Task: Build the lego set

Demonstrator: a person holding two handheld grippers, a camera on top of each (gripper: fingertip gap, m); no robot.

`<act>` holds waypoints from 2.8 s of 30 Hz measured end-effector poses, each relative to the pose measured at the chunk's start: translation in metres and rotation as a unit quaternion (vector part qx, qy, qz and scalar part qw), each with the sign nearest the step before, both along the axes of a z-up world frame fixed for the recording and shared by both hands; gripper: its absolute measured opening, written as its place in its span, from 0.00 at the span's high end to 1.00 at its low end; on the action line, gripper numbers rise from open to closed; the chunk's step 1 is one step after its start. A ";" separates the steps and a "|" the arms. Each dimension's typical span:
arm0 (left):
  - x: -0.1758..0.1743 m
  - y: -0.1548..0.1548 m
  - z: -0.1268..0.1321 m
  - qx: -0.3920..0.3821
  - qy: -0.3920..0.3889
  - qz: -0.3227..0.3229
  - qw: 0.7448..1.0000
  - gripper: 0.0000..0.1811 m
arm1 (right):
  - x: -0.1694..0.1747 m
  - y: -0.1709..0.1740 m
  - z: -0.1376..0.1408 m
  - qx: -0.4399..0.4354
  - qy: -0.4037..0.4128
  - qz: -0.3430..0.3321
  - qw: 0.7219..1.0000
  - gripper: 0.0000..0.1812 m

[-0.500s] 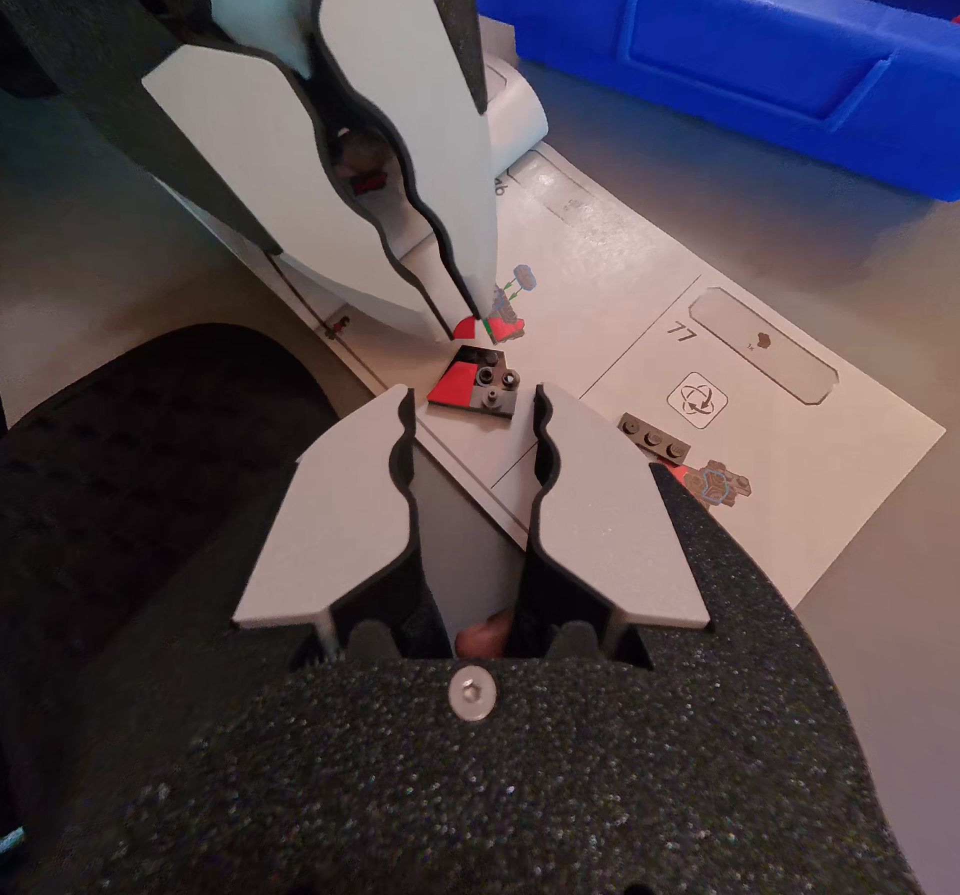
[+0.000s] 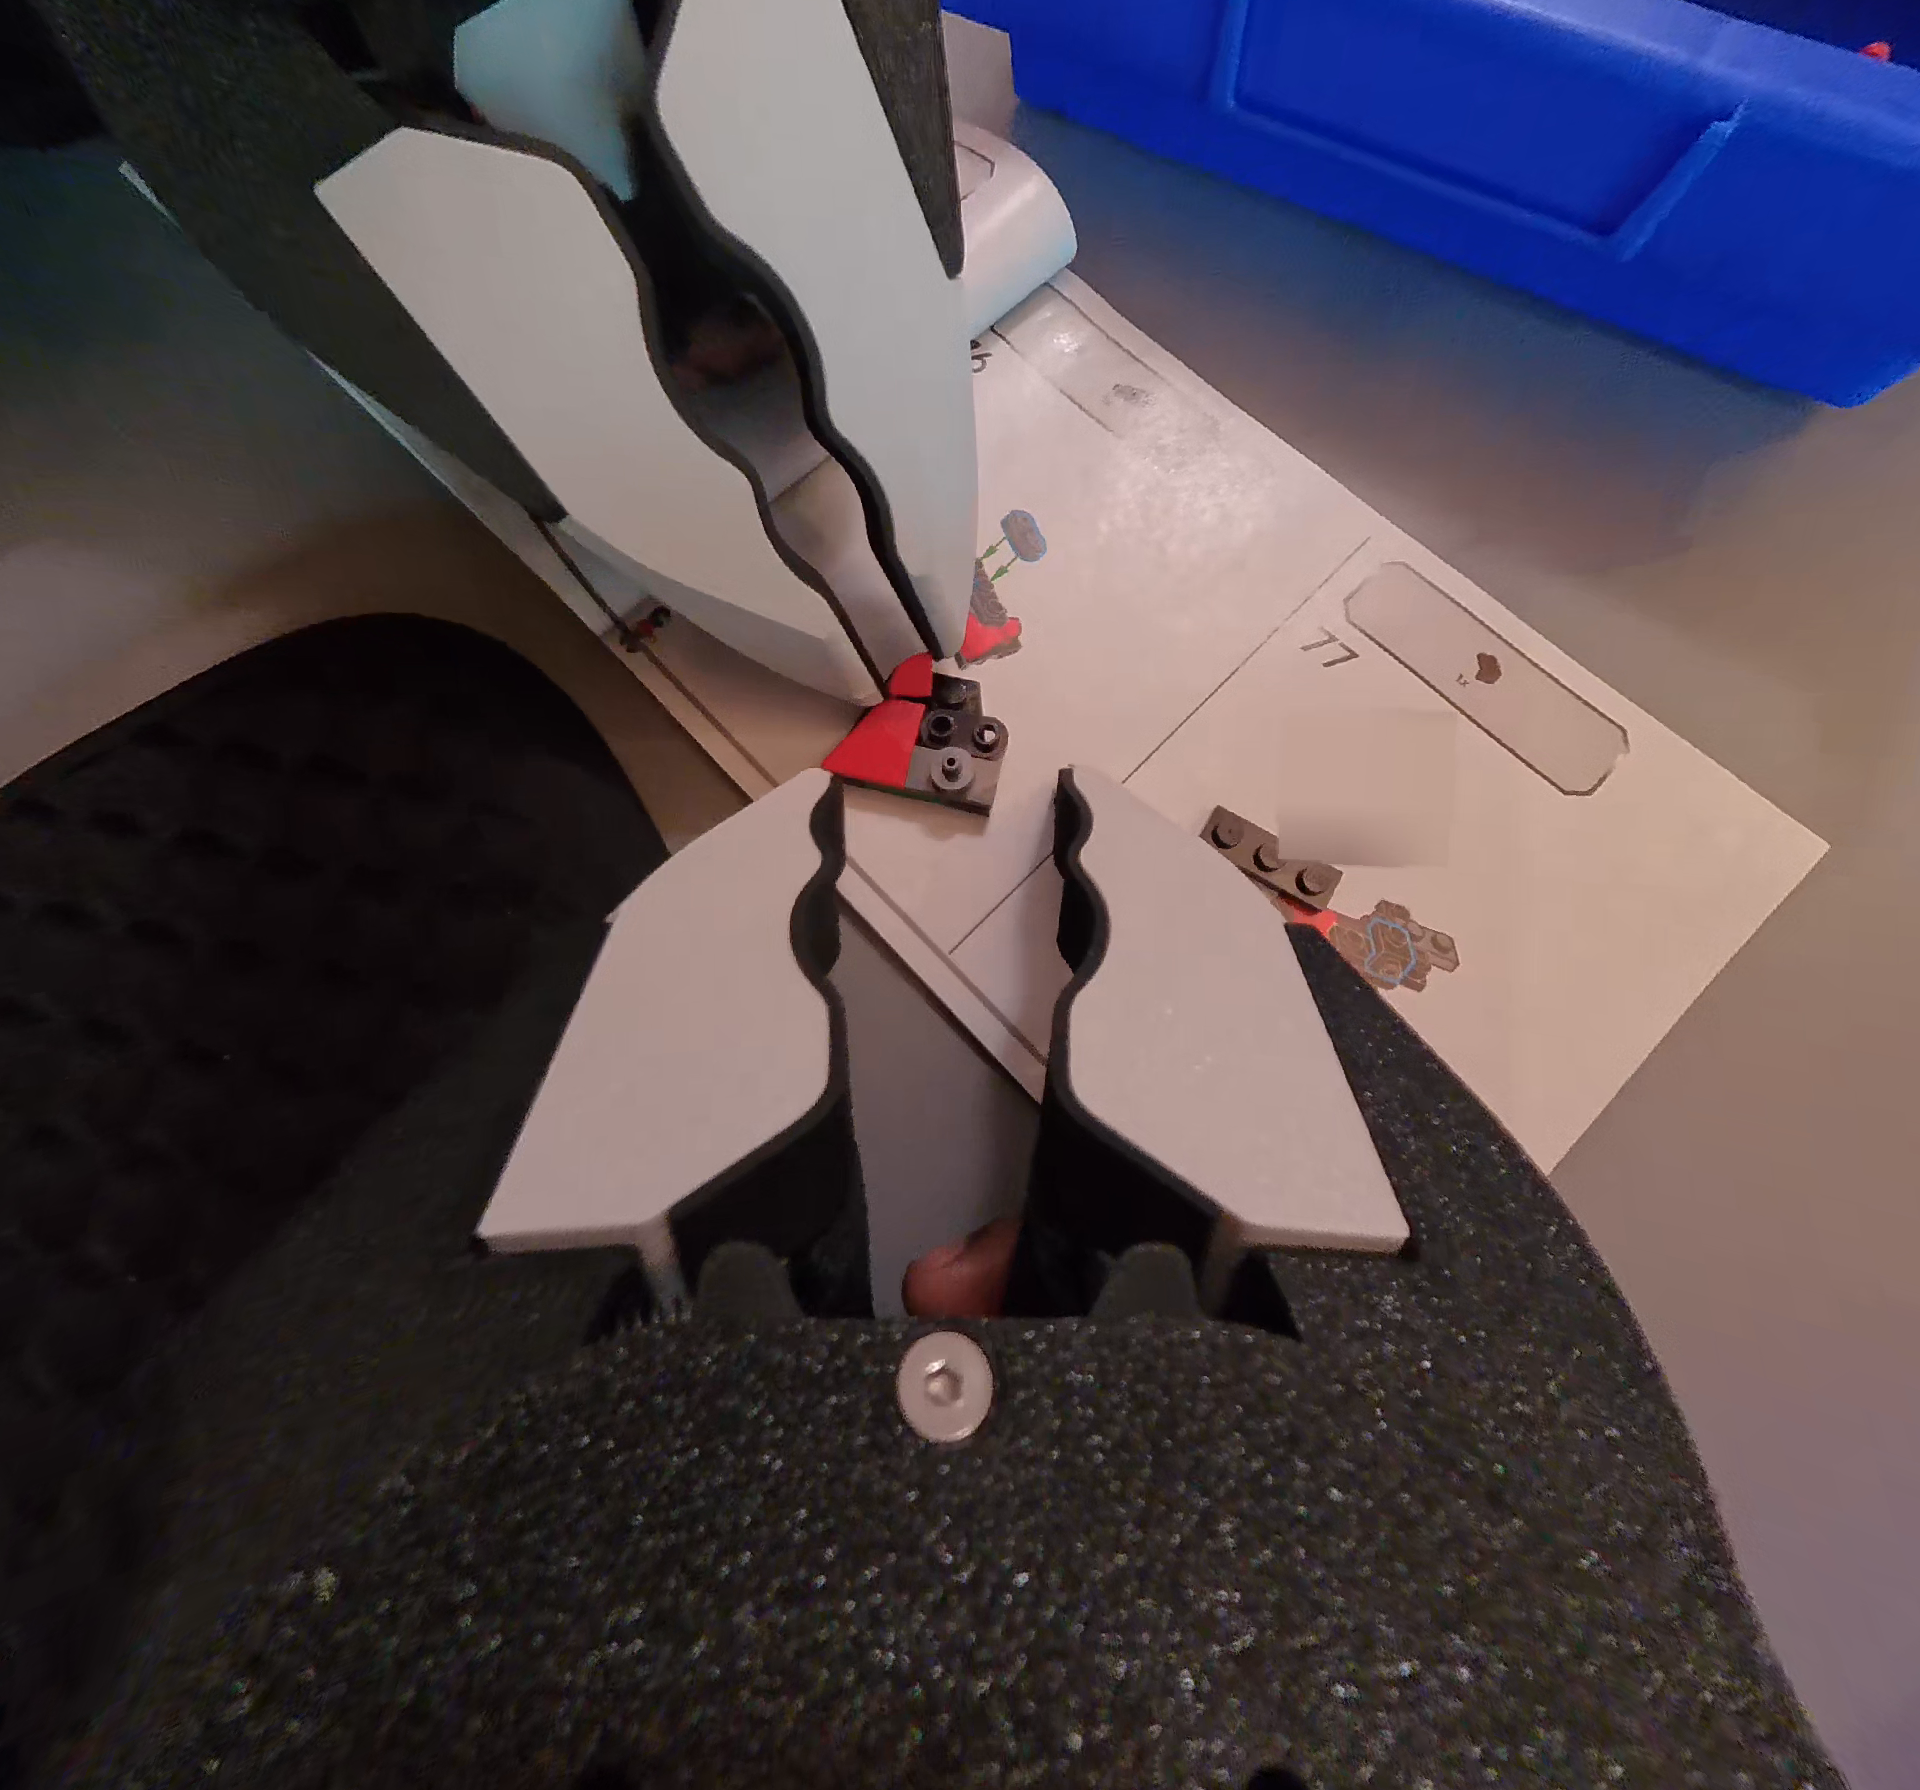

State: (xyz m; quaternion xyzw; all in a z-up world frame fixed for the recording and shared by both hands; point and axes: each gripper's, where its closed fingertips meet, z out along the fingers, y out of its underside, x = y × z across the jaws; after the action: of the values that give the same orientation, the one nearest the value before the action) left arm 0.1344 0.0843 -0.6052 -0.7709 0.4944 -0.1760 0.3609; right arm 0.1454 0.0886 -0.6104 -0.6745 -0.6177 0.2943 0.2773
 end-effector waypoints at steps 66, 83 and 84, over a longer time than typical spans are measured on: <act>0.003 0.002 -0.004 -0.037 0.090 -0.131 0.987 0.94 | -0.003 -0.002 -0.001 0.016 -0.004 0.061 0.998 0.84; 0.003 0.002 -0.004 -0.049 0.102 -0.149 0.982 0.94 | -0.003 -0.002 -0.001 0.014 -0.001 0.062 0.998 0.84; 0.003 0.002 -0.003 -0.050 0.102 -0.148 0.982 0.93 | -0.004 -0.002 -0.001 0.014 -0.001 0.062 0.998 0.84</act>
State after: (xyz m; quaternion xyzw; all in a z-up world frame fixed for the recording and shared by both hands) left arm 0.1371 0.0866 -0.6086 -0.7200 0.6280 -0.1724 0.2398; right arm 0.1419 0.0867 -0.6114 -0.6312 -0.6625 0.3017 0.2677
